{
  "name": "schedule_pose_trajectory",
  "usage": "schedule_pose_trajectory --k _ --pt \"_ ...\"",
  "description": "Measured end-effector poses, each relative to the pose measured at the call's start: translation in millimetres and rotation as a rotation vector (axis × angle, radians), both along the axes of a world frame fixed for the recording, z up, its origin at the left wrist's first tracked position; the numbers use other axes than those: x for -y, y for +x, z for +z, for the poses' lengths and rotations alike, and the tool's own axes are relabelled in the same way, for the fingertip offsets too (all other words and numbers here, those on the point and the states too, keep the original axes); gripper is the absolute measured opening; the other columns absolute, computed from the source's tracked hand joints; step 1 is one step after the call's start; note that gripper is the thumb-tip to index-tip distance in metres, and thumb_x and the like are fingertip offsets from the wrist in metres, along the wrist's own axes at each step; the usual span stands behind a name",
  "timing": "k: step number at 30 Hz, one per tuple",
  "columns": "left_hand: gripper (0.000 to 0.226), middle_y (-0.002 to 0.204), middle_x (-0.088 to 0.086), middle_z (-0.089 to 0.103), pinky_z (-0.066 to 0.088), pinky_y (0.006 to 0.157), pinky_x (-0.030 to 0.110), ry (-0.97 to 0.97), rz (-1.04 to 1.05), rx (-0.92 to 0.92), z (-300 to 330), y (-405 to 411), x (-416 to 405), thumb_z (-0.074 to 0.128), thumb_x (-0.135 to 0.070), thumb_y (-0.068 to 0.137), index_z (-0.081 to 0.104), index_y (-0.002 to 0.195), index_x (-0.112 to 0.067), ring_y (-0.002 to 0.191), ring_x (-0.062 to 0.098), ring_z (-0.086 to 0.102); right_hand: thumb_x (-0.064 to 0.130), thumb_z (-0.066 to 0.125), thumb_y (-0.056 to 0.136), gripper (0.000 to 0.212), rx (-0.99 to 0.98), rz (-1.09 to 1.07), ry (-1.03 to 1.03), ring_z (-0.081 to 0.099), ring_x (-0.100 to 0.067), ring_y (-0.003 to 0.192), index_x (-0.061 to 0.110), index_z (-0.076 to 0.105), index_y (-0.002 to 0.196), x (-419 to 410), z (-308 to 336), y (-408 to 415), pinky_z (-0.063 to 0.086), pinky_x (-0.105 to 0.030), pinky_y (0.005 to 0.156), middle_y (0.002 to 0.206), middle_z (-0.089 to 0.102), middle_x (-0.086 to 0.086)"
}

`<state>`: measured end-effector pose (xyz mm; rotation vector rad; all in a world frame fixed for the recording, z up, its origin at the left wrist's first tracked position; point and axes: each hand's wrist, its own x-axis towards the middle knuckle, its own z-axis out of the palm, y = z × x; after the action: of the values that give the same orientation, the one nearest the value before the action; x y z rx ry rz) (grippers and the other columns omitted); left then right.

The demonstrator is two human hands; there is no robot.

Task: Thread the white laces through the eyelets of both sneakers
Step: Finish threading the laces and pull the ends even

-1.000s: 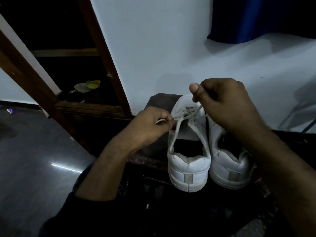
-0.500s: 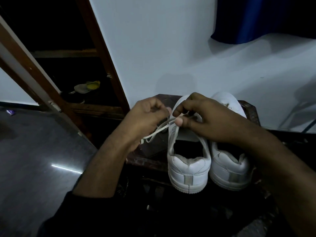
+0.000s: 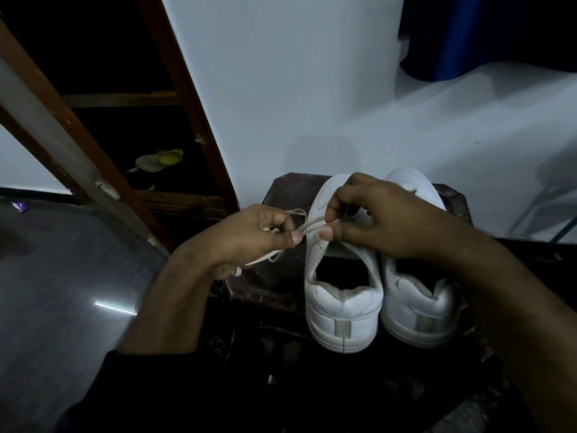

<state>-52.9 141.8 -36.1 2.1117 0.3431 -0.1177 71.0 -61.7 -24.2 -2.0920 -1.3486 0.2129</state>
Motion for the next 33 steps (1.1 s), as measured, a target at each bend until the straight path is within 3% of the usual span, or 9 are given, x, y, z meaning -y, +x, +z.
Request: schedule_pose_trajectory --k 4,12,16,18,20,23,26,28,33 --pt "0.013 0.068 0.002 0.065 0.042 0.063 0.031 -0.15 0.104 0.103 -6 7 9 0.063 -0.03 0.101 0.066 0.096 -0.018 0.063 0.017 0.053 0.056 0.068 0.078 0.03 0.017 0.009 -0.043 0.056 0.0 0.091 0.032 0.067 0.096 2 1 4 0.039 -0.008 0.077 0.1 0.055 0.011" --pt "0.02 0.061 0.001 0.057 0.037 0.05 0.022 -0.028 0.027 0.133 -1 12 20 0.072 -0.02 0.094 0.069 0.075 -0.012 0.051 0.008 0.046 0.045 0.05 0.099 0.021 0.099 -0.063 0.027 0.059 -0.008 0.084 0.029 0.061 0.09 -1 -5 8 0.048 -0.031 0.077 0.091 0.056 0.009" --pt "0.034 0.074 -0.002 0.069 0.048 0.074 0.031 -0.326 0.142 0.274 6 12 20 0.066 -0.034 0.098 0.074 0.075 -0.009 0.072 0.007 0.065 0.047 0.044 0.101 0.035 0.086 -0.122 0.074 0.057 -0.003 0.079 0.025 0.069 0.091 -1 -2 7 0.041 -0.024 0.071 0.087 0.059 0.007" --pt "0.046 0.114 -0.002 0.074 0.051 0.102 0.04 -0.497 0.125 0.319 7 15 21 0.052 -0.053 0.1 0.081 0.09 -0.018 0.11 0.01 0.068 0.053 0.041 0.1 0.041 0.03 -0.155 0.125 0.06 -0.004 0.083 0.029 0.073 0.091 -3 0 2 0.046 -0.025 0.077 0.09 0.064 0.006" --pt "0.065 0.155 -0.009 0.049 0.033 0.122 0.046 -0.529 0.084 0.351 8 18 27 0.037 -0.073 0.093 0.08 0.112 -0.029 0.145 0.01 0.043 0.06 0.036 0.099 0.05 -0.044 -0.131 0.186 0.064 -0.008 0.087 0.03 0.075 0.093 -6 2 -4 0.051 -0.035 0.084 0.093 0.067 0.003" --pt "0.064 0.17 -0.009 0.021 0.021 0.127 0.048 -0.533 -0.018 0.396 10 20 44 0.031 -0.09 0.084 0.075 0.111 -0.052 0.156 0.011 0.023 0.065 0.034 0.098 0.067 -0.135 -0.076 0.227 0.066 -0.025 0.087 0.009 0.072 0.096 -12 0 -9 0.052 -0.05 0.082 0.091 0.068 -0.013" --pt "0.079 0.171 -0.019 0.002 0.019 0.128 0.05 -0.449 -0.036 0.425 6 26 48 0.029 -0.097 0.075 0.066 0.128 -0.052 0.158 0.008 0.007 0.057 0.049 0.098 0.053 -0.33 -0.057 0.278 0.067 -0.027 0.096 0.009 0.071 0.104 -11 -3 -10 0.052 -0.052 0.091 0.097 0.072 -0.011" --pt "0.083 0.169 -0.026 -0.006 0.016 0.127 0.053 -0.409 -0.044 0.439 4 31 47 0.025 -0.097 0.075 0.06 0.136 -0.052 0.159 0.009 0.0 0.049 0.057 0.098 0.036 -0.408 -0.079 0.341 0.068 -0.024 0.09 0.016 0.071 0.099 -9 -2 -9 0.056 -0.043 0.085 0.092 0.074 -0.003" --pt "0.086 0.17 -0.018 -0.008 0.038 0.12 0.035 -0.553 -0.005 0.437 12 31 54 0.023 -0.084 0.088 0.064 0.138 -0.027 0.158 0.01 0.013 0.055 0.061 0.092 0.027 -0.092 -0.236 0.29 0.062 -0.004 0.077 0.028 0.064 0.098 -8 -1 -10 0.046 -0.02 0.067 0.089 0.064 0.008"
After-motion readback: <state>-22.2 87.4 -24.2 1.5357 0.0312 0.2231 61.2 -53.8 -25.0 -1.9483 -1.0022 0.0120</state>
